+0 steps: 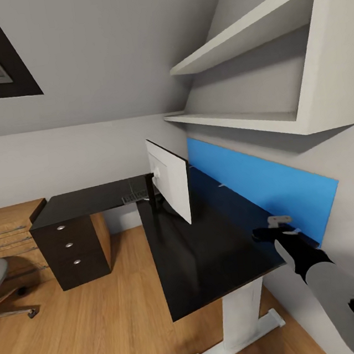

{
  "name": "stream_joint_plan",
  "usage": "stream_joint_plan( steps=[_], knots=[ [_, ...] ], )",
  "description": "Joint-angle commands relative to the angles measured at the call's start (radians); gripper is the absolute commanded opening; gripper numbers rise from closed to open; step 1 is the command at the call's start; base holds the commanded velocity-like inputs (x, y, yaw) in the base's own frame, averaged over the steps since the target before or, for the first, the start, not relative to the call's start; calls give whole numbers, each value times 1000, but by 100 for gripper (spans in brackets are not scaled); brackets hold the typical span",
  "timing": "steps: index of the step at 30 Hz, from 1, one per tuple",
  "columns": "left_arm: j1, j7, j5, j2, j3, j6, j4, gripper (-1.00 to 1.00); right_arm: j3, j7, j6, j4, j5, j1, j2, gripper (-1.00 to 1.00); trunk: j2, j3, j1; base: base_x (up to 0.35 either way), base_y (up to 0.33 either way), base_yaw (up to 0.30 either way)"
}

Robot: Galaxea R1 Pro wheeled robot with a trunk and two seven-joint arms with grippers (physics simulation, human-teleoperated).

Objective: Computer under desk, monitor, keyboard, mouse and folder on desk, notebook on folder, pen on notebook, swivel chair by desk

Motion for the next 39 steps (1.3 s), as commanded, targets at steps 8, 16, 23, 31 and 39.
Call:
stream_joint_plan(
  steps=[8,16,23,31,39],
  knots=[
    [-1,4,0,2,-1,-43,1,100,2,25,-39,9,2,0,-9,100,-1,-1,0,0,0,0],
    [-1,4,0,3,-1,-51,1,100,3,25,-46,5,1,0,-7,100,-1,-1,0,171,-14,0],
    [-1,4,0,2,-1,-51,1,100,4,25,-43,5,1,0,-6,100,-1,-1,0,68,-171,0],
    [-1,4,0,3,-1,-51,1,100,10,25,-42,6,1,0,-6,100,-1,-1,0,132,-16,0],
    [-1,4,1,7,1,-52,1,100,65,9,-39,10,-3,0,-3,100,-1,-1,0,103,0,0]
  ],
)
